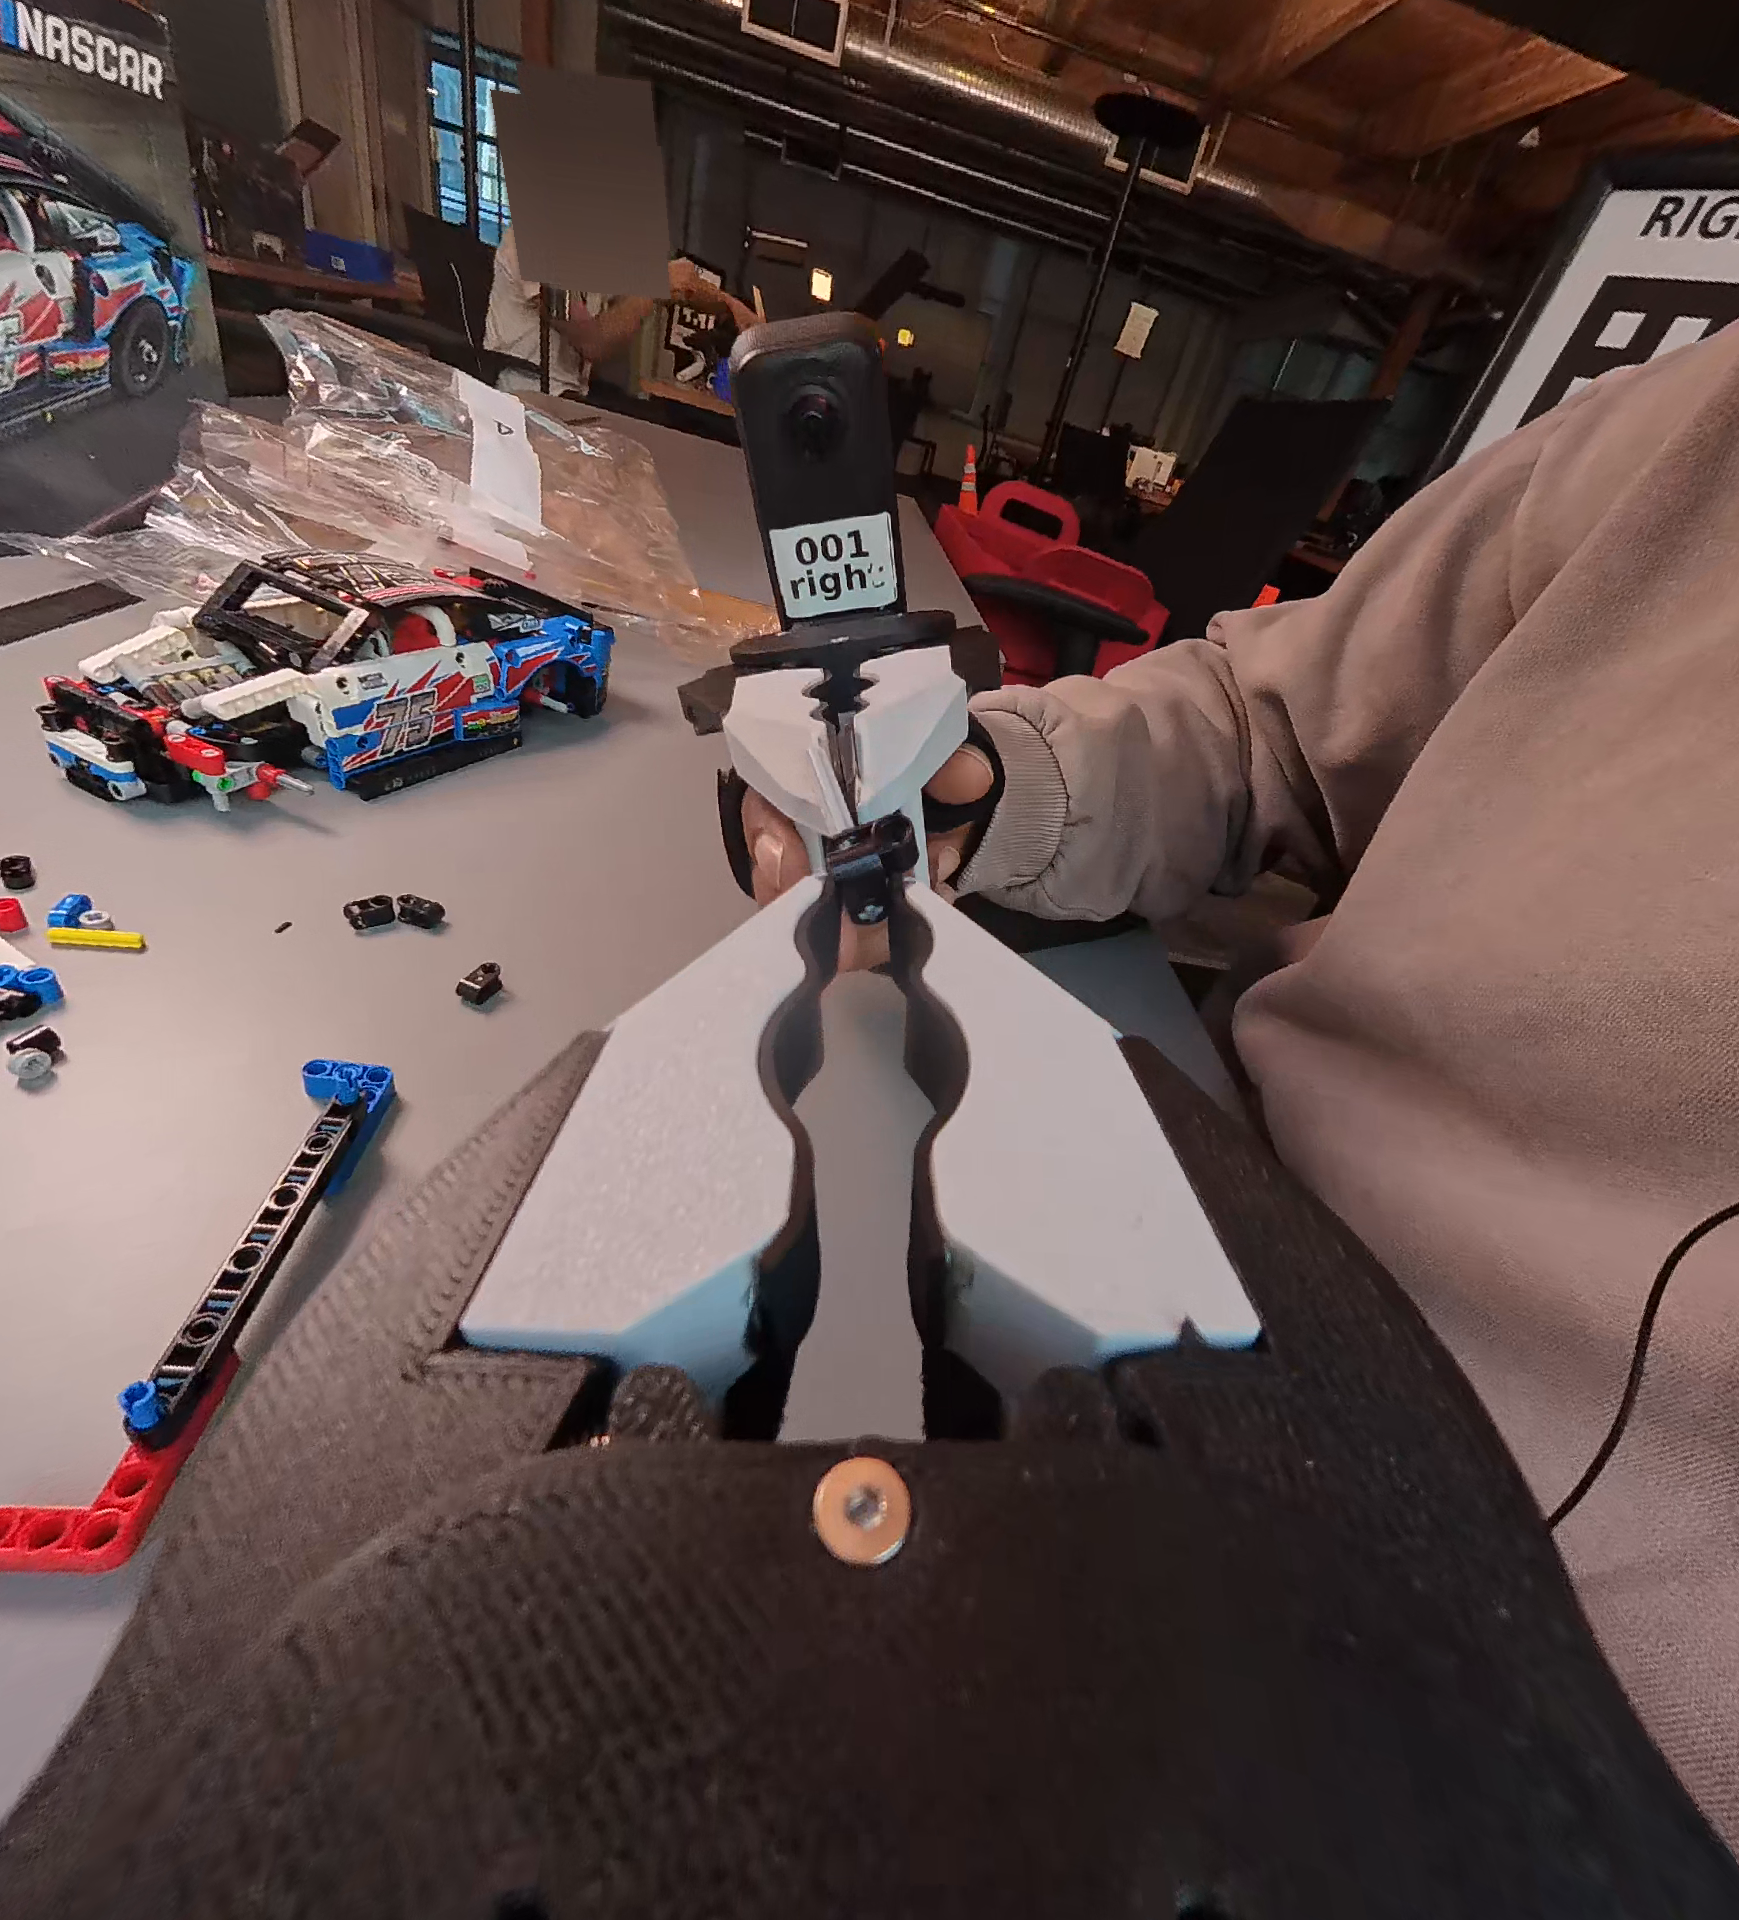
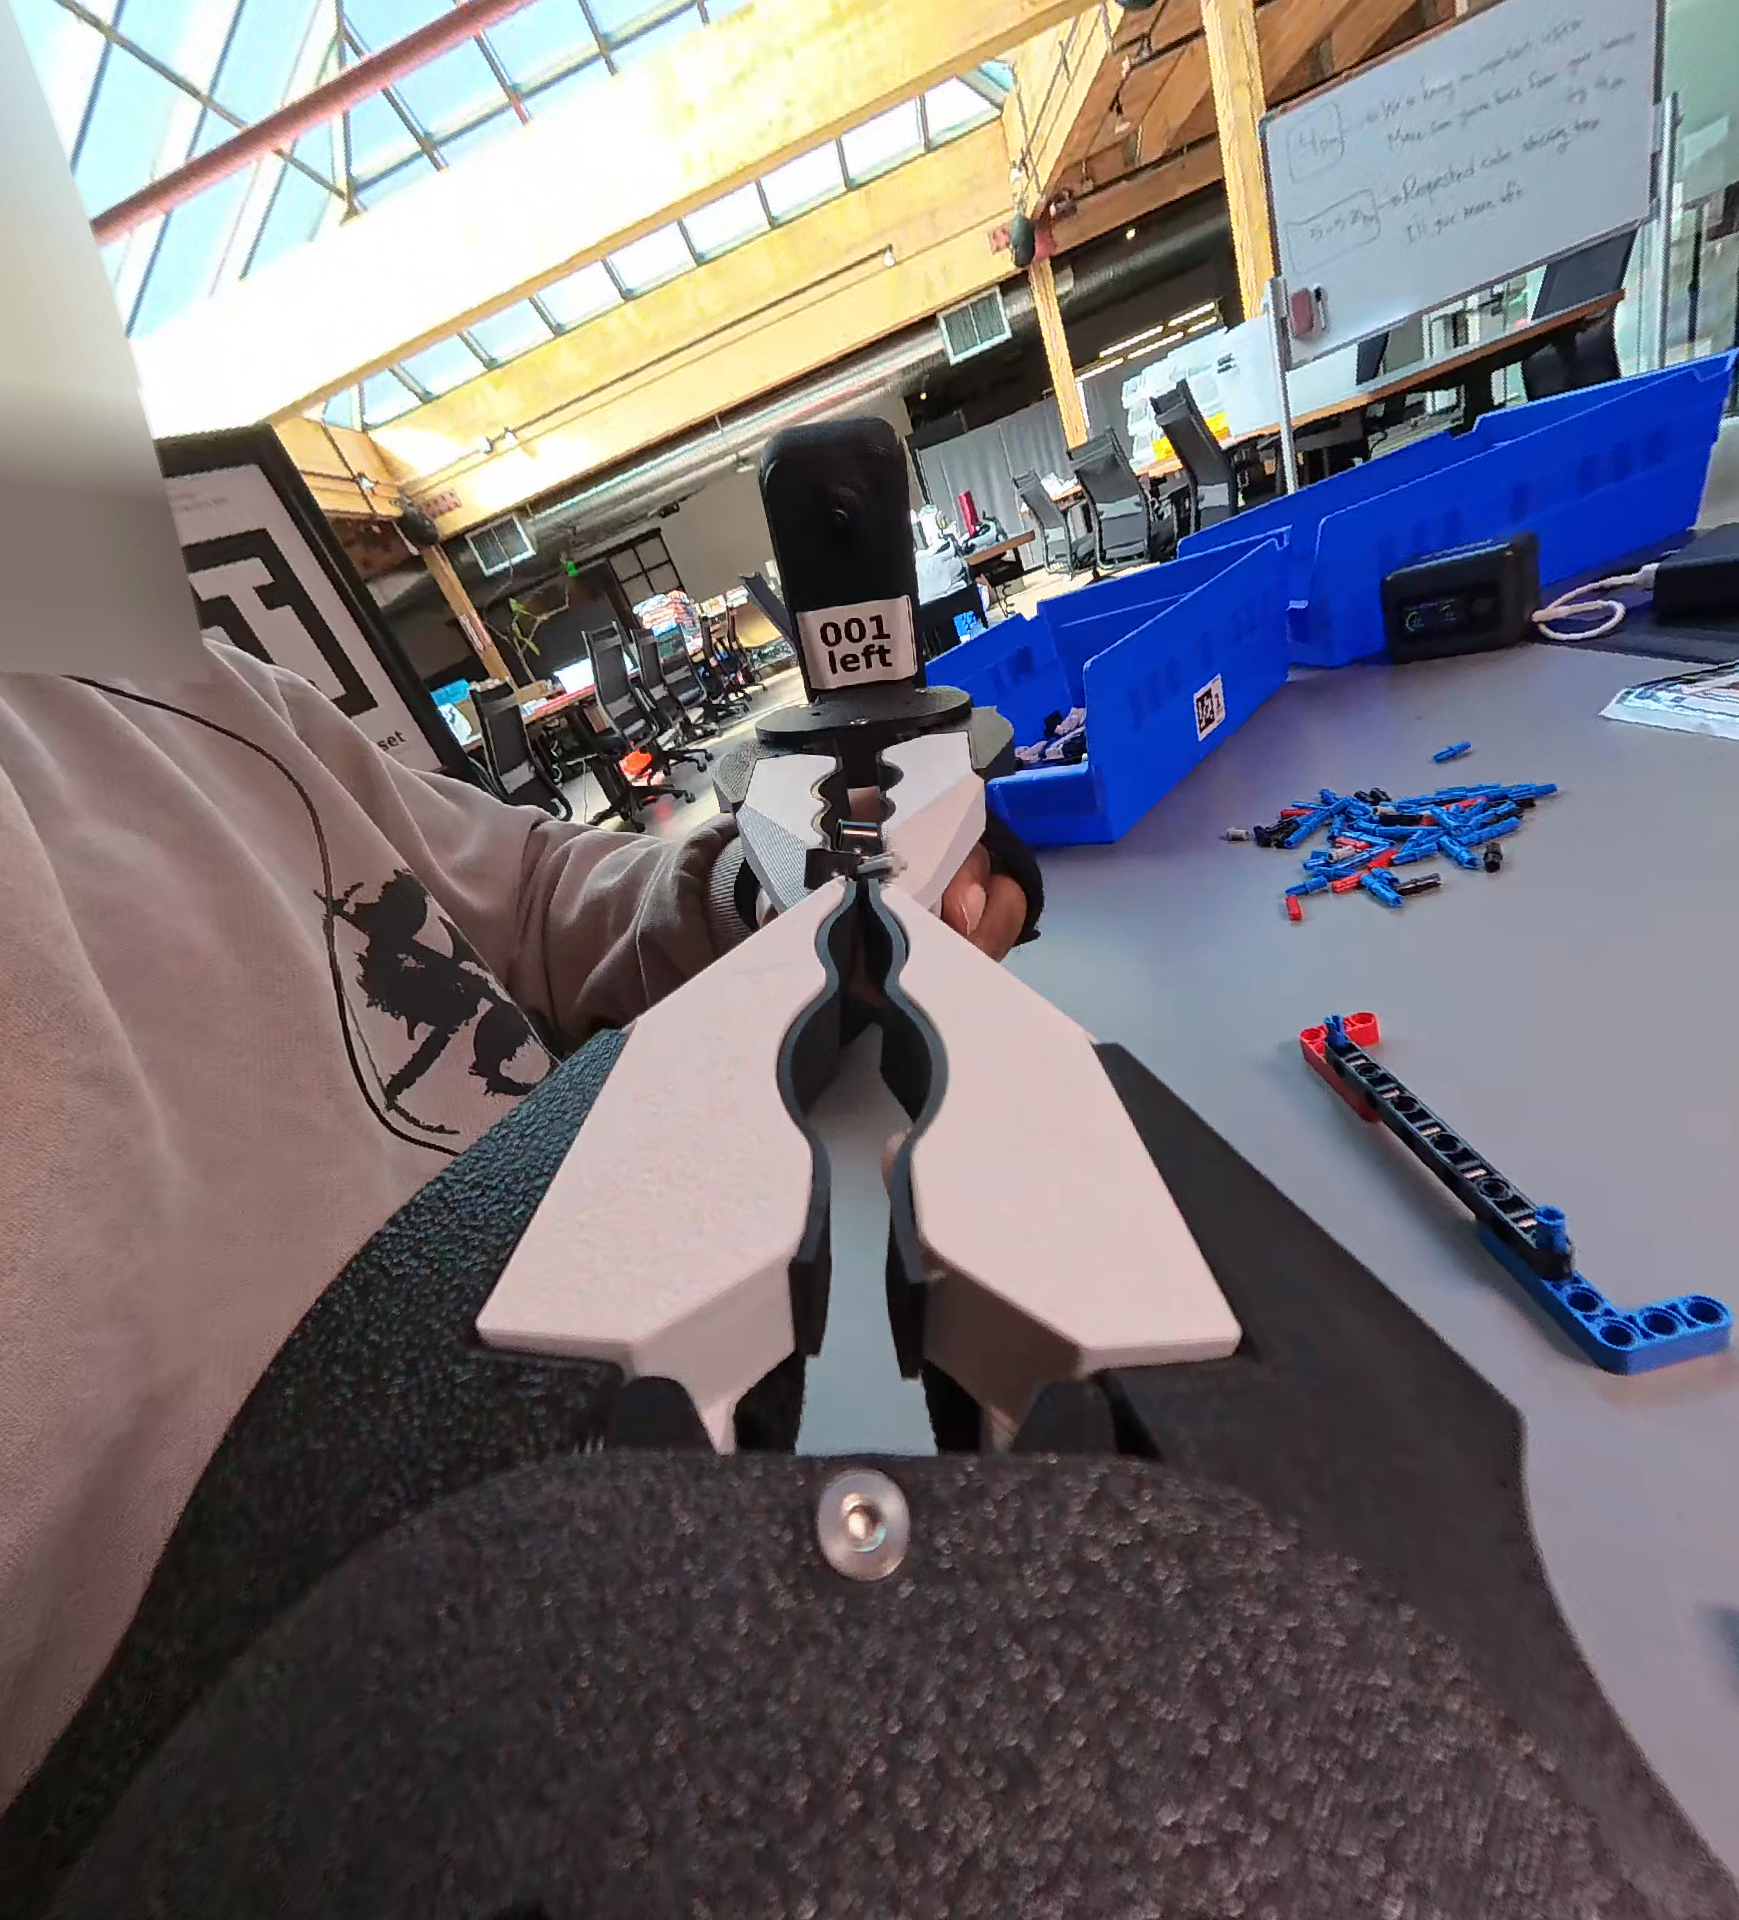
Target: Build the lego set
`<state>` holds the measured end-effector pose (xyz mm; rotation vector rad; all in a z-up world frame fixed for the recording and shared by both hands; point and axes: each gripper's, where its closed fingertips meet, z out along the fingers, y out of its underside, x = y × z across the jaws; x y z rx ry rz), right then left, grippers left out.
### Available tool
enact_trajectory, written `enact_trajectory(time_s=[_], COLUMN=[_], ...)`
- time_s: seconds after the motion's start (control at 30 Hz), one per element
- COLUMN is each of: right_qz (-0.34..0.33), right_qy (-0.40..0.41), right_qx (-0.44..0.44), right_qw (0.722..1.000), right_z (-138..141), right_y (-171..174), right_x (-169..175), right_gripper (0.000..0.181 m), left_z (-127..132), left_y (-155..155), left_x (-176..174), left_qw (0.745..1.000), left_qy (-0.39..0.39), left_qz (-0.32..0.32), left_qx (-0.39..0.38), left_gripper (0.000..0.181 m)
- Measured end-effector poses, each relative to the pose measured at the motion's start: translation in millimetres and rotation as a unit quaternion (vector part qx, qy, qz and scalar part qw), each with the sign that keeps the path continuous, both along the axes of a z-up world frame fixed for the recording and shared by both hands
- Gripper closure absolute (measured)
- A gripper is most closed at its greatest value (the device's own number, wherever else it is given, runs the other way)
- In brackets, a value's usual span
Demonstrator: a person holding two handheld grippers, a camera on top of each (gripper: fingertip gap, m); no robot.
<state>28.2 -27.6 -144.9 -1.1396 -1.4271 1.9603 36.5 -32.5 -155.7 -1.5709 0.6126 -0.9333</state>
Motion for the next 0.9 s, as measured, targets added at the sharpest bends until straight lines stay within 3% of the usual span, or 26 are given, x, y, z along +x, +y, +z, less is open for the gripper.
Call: enact_trajectory(time_s=[0.33,0.57,0.63,0.73,0.9], right_qz=[0.001,0.0,0.007,0.029,0.032], right_qy=[0.001,-0.017,-0.024,-0.04,-0.04], right_qx=[0.032,0.081,0.098,0.13,0.137], right_qw=[0.999,0.997,0.995,0.99,0.989], right_z=[-9,-19,-23,-34,-36], right_y=[3,4,0,-10,-12], right_x=[2,4,4,6,7], right_gripper=[0.181,0.161,0.162,0.177,0.179], left_z=[-13,-28,-32,-37,-39], left_y=[0,-3,-5,-6,-7], left_x=[3,7,9,11,11], left_qw=[0.999,0.998,0.997,0.996,0.996], left_qy=[0.005,0.038,0.047,0.055,0.056], left_qz=[-0.025,-0.042,-0.05,-0.054,-0.059], left_qx=[-0.024,-0.035,-0.039,-0.042,-0.045], left_gripper=[0.176,0.176,0.176,0.176,0.176])
